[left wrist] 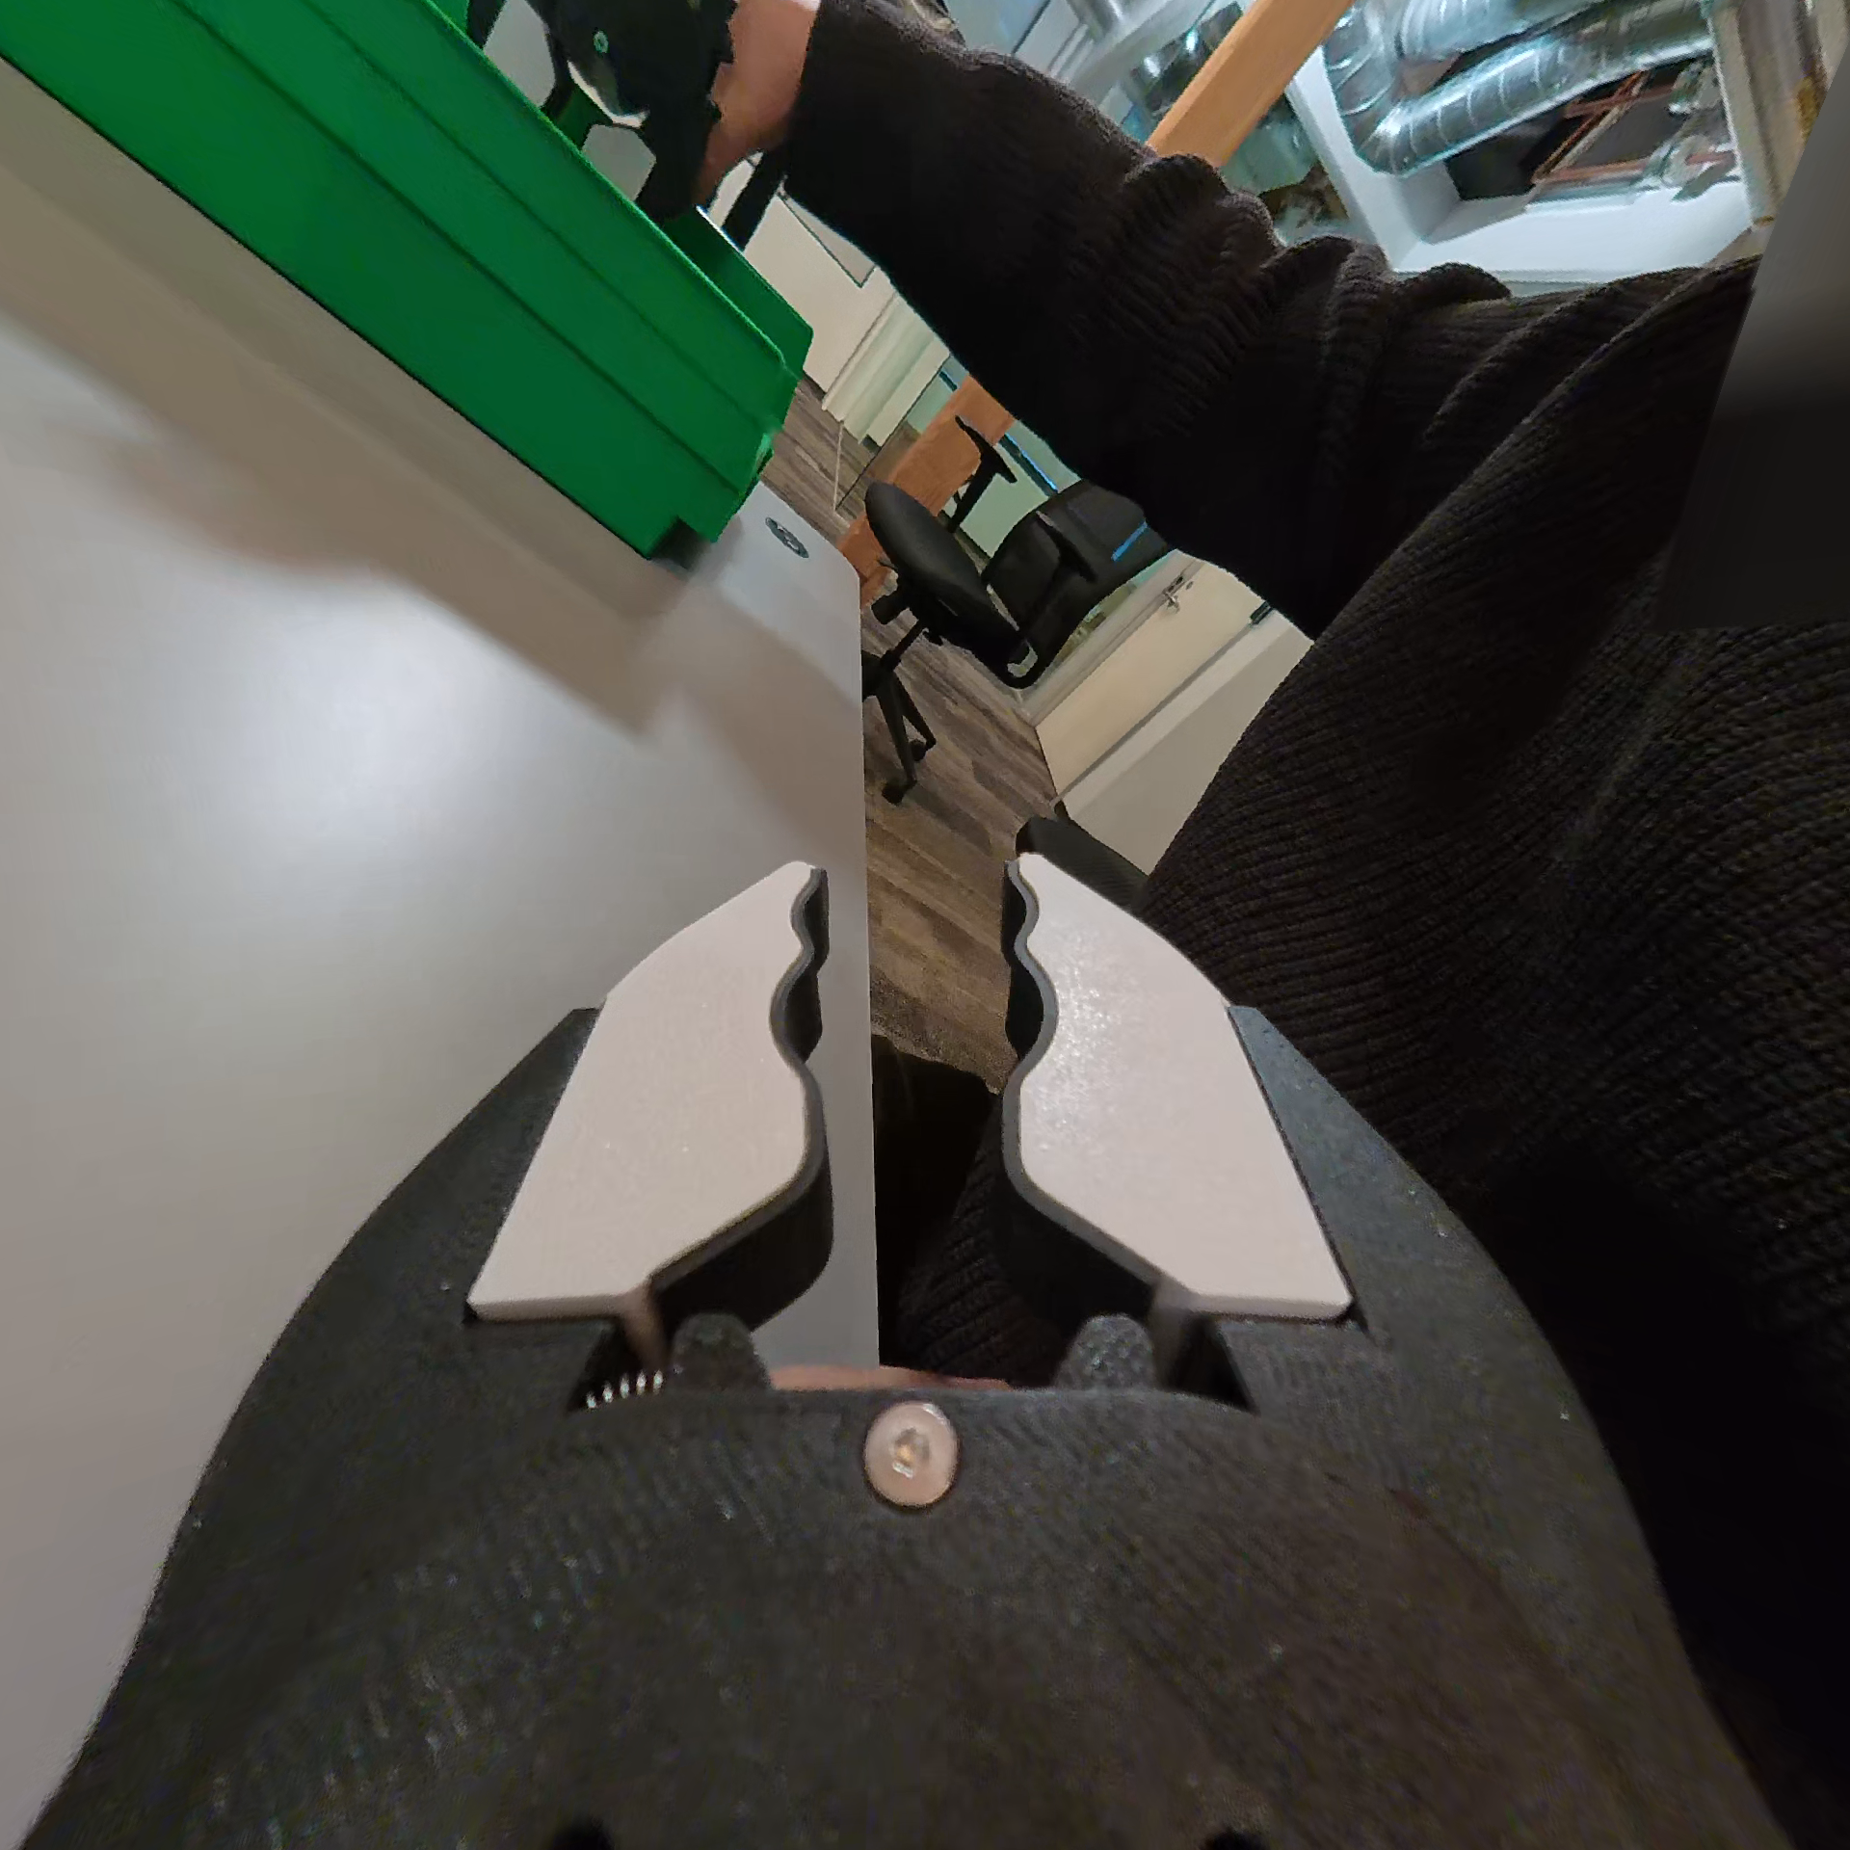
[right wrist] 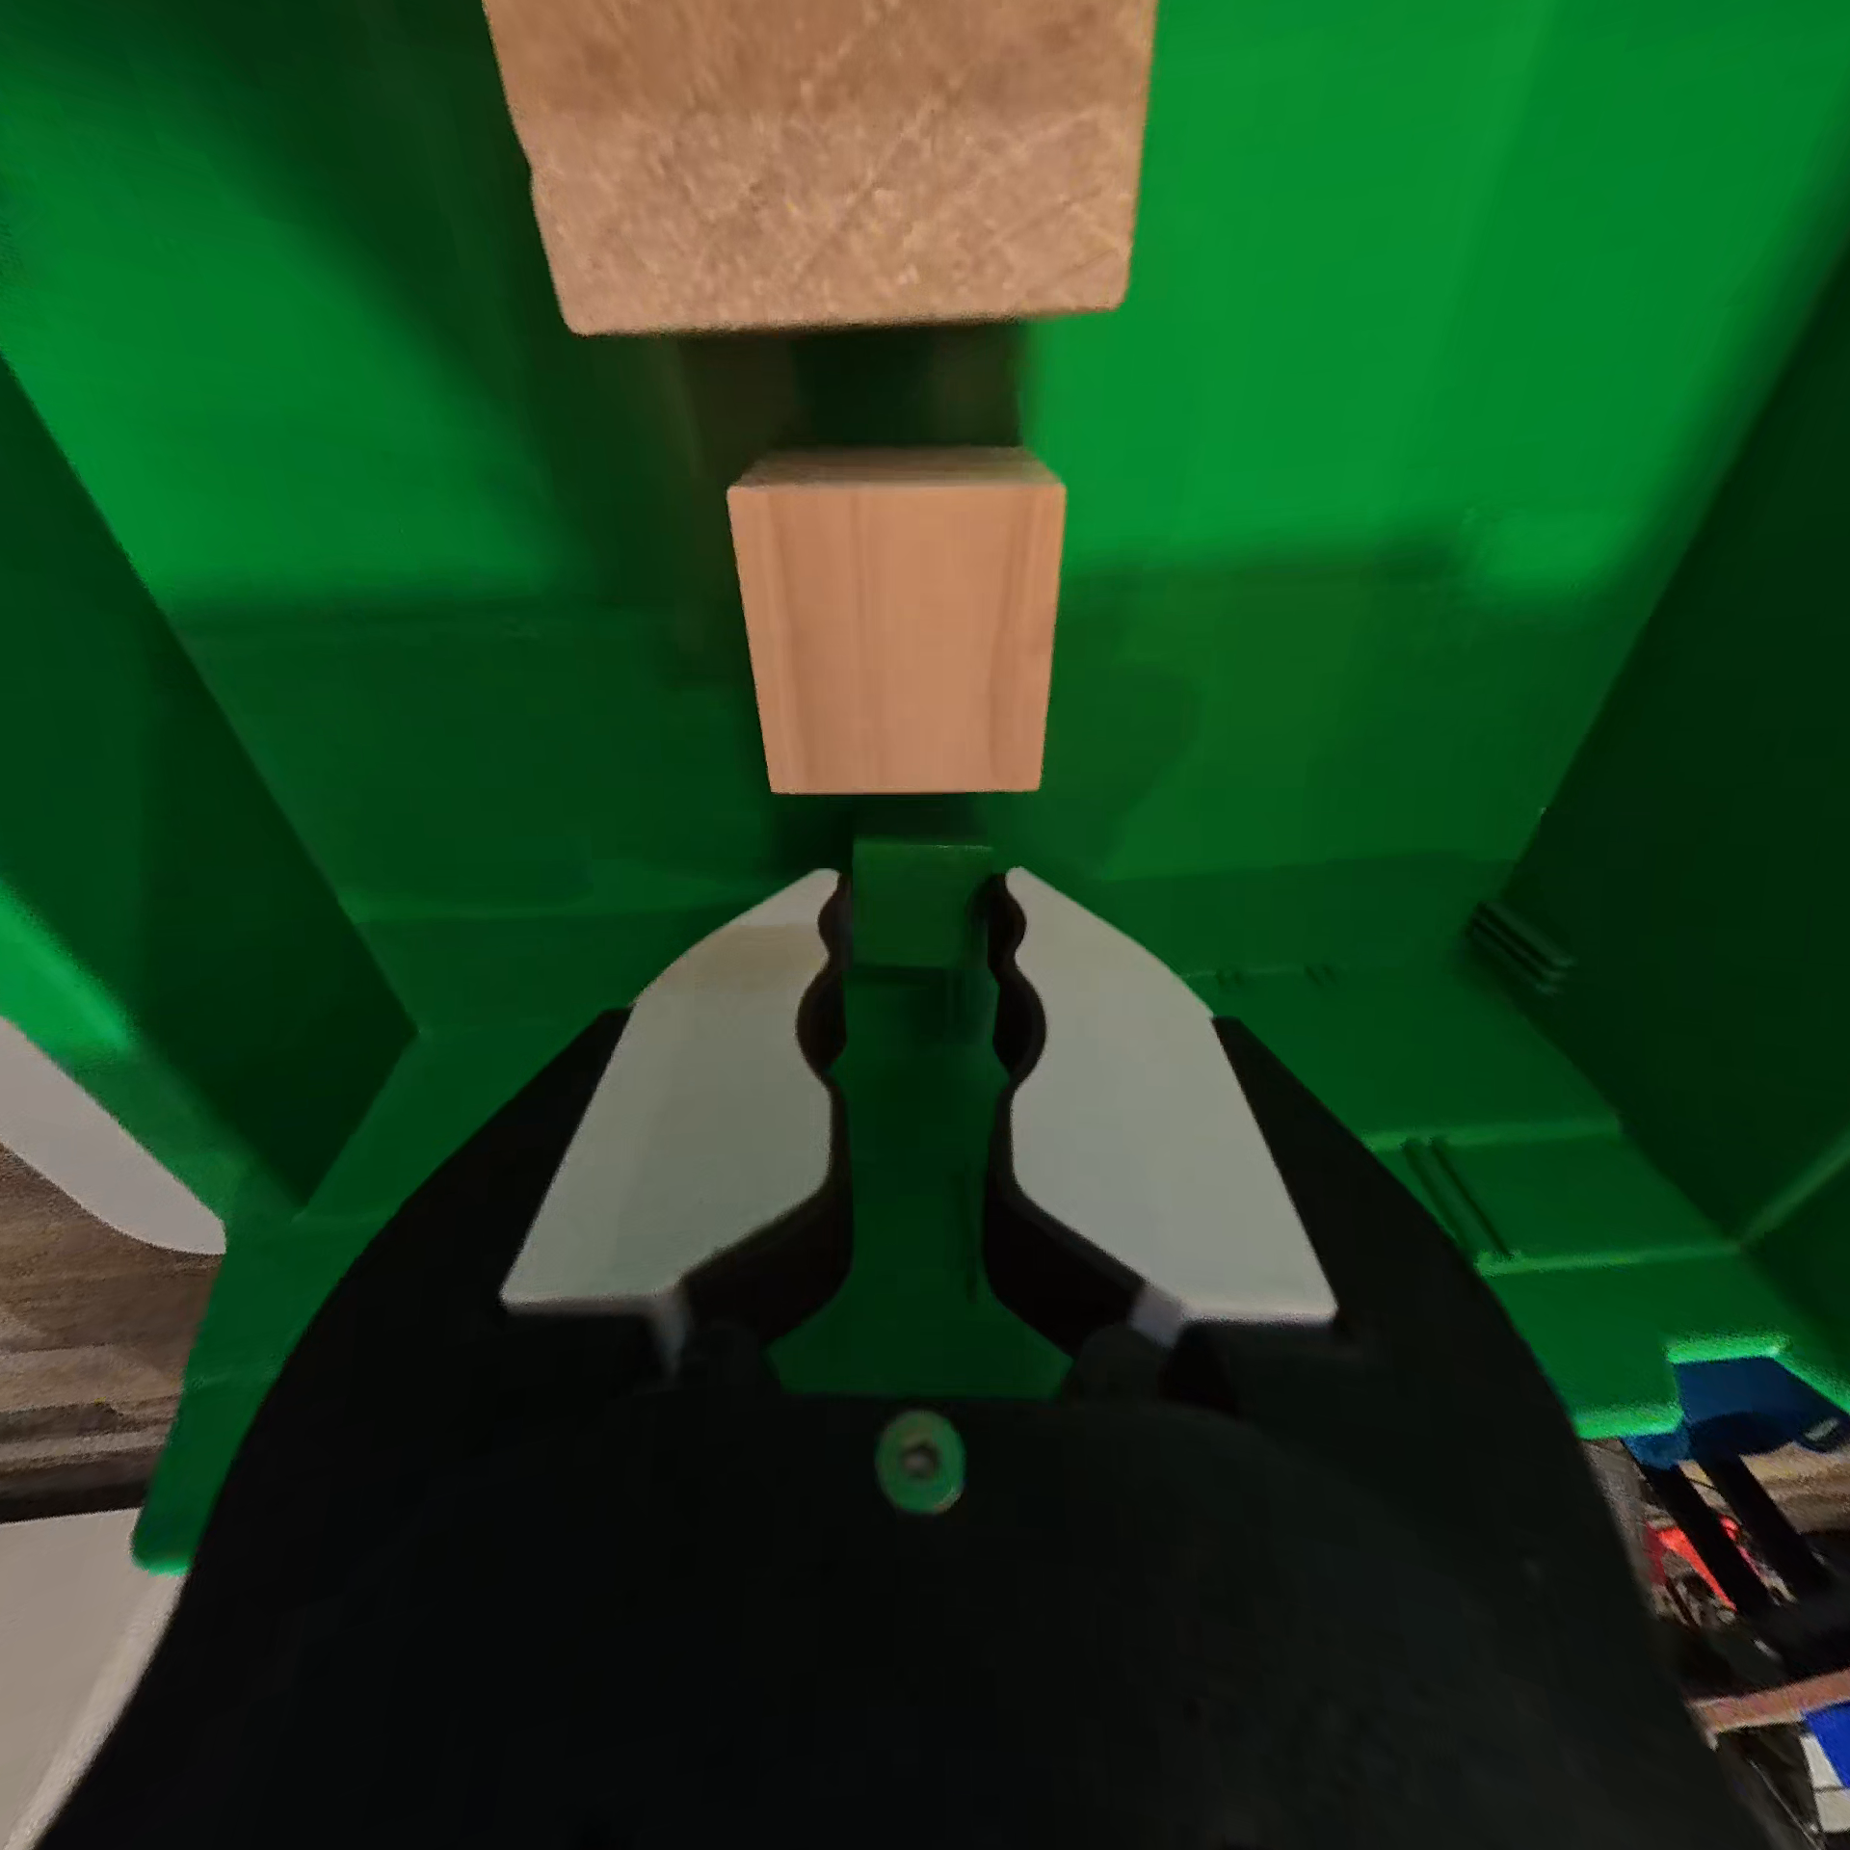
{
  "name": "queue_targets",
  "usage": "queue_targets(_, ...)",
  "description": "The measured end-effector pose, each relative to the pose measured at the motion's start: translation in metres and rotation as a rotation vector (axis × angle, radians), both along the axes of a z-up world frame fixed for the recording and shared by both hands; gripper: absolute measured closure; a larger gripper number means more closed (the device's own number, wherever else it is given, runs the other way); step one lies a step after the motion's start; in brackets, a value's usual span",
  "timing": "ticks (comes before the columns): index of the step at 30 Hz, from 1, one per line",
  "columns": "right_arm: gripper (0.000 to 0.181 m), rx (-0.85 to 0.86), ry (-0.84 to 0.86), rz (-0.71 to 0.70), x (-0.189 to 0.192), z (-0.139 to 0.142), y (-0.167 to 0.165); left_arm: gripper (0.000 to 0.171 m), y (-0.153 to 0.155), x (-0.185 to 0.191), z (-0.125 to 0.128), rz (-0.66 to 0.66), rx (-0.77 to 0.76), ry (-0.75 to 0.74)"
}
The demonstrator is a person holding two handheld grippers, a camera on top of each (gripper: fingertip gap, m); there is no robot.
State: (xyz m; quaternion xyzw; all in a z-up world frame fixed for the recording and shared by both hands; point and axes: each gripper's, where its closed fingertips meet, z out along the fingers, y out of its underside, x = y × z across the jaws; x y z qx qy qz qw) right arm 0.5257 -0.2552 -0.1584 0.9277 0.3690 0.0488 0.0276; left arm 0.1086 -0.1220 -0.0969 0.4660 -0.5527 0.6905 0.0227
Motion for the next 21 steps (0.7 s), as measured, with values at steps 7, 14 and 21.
queue_targets(7,0.154,0.038,0.038,-0.004,-0.0025,-0.0002,0.0014,0.138,0.0004,0.0022,0.0001,0.001,-0.028,0.009)
queue_targets(14,0.154,0.042,0.004,0.023,-0.0013,-0.0031,-0.0006,0.139,0.0025,0.003,0.0009,0.013,-0.045,0.01)
queue_targets(21,0.135,0.034,-0.035,-0.003,-0.0005,-0.0008,-0.0051,0.139,0.0,0.0017,0.0001,-0.002,-0.047,0.018)
